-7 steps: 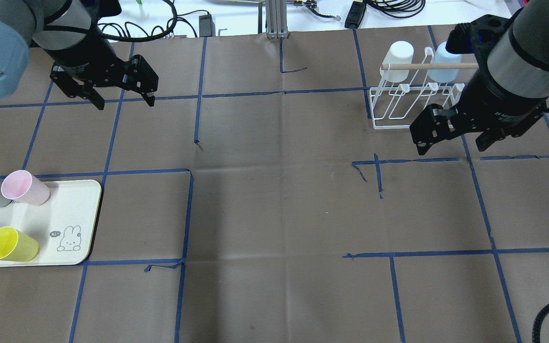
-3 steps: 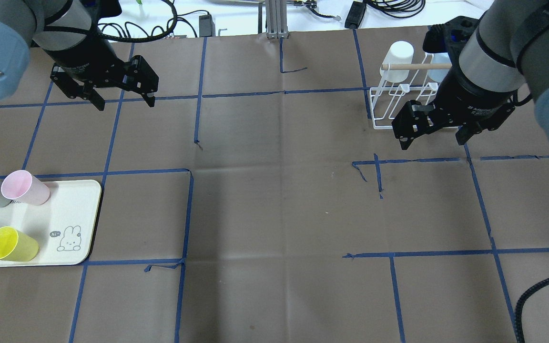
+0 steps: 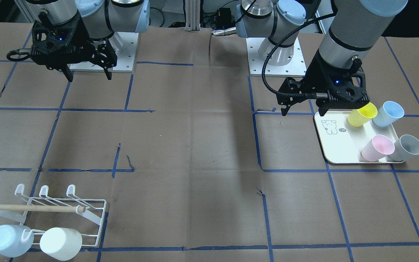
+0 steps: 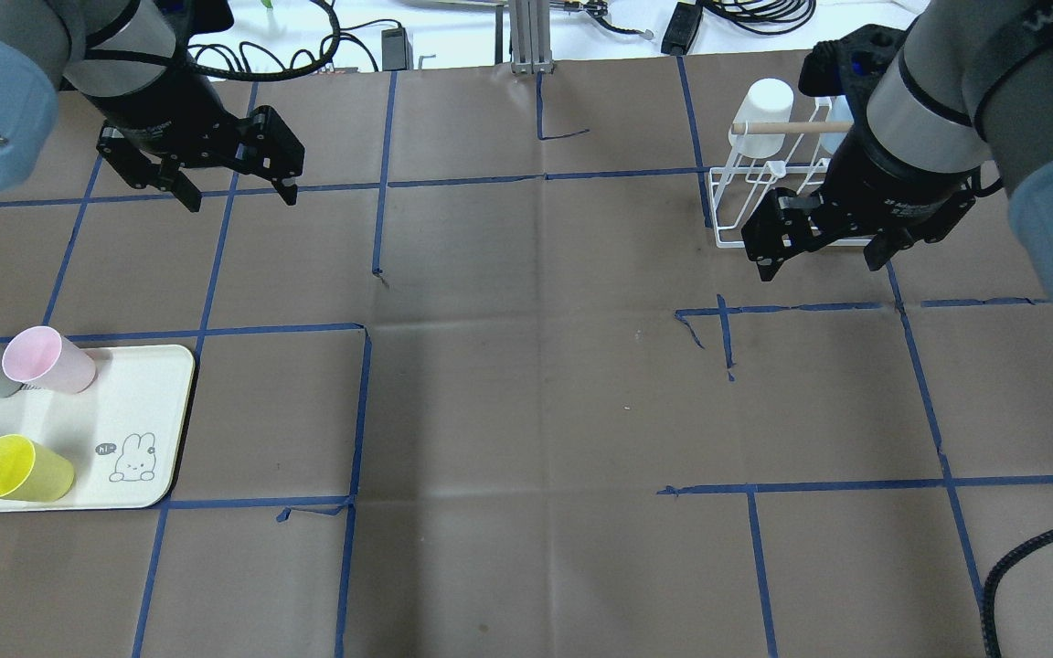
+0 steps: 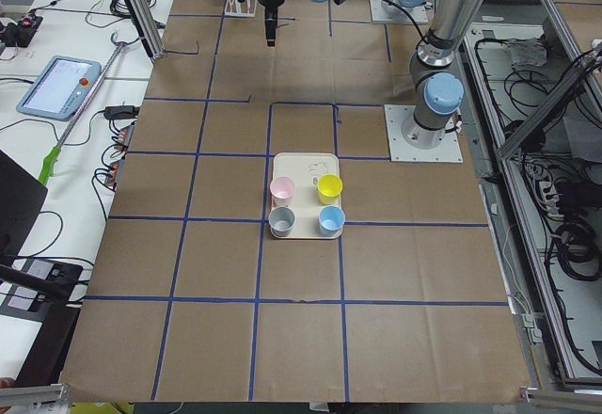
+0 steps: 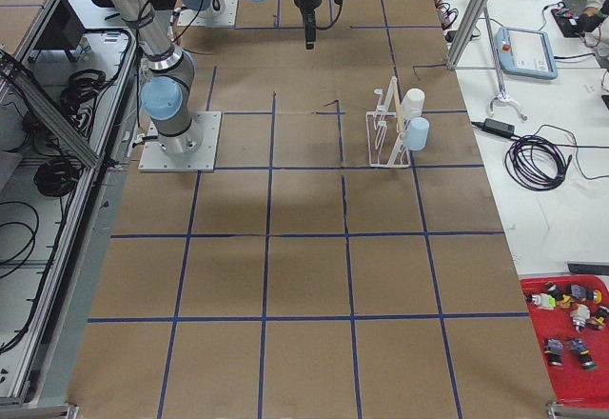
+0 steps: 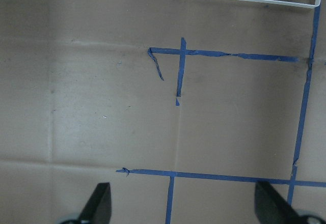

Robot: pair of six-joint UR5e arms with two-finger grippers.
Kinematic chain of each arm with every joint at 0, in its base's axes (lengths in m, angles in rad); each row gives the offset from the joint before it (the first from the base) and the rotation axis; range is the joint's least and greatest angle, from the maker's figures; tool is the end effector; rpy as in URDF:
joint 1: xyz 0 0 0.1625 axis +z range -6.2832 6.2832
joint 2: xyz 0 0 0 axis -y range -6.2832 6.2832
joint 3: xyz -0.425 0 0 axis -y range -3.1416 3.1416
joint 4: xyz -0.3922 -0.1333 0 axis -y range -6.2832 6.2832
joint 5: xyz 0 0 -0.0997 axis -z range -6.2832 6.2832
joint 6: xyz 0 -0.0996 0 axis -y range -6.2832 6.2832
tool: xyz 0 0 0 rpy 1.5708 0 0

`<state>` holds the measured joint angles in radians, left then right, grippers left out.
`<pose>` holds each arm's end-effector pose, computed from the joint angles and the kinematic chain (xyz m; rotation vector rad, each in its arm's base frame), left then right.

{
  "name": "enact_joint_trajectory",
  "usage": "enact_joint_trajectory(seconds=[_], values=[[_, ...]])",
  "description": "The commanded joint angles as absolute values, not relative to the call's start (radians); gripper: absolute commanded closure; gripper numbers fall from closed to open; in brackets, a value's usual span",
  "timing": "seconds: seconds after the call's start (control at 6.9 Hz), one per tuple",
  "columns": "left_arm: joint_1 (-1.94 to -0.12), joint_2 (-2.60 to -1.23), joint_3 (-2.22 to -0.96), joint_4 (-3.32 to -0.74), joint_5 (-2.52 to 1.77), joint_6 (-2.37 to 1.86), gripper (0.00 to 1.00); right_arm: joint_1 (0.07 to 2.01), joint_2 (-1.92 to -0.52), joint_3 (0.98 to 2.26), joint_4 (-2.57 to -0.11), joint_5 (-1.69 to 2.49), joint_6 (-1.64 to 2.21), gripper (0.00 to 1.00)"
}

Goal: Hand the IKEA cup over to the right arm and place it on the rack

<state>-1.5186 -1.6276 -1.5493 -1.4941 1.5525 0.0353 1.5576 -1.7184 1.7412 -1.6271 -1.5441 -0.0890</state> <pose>-0.1078 -0.5262 0.4776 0.0258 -3.1243 0.0659 0.1302 -0.4343 0.4778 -0.1188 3.1139 -0.0543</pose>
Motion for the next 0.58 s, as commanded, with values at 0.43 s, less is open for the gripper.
enact_joint_trajectory(seconds=[0.43], values=[[-1.519, -1.628, -1.549, -1.494, 1.554, 0.035, 0.01, 1.559, -1.703, 1.721, -1.637, -1.545, -0.091, 0.00]])
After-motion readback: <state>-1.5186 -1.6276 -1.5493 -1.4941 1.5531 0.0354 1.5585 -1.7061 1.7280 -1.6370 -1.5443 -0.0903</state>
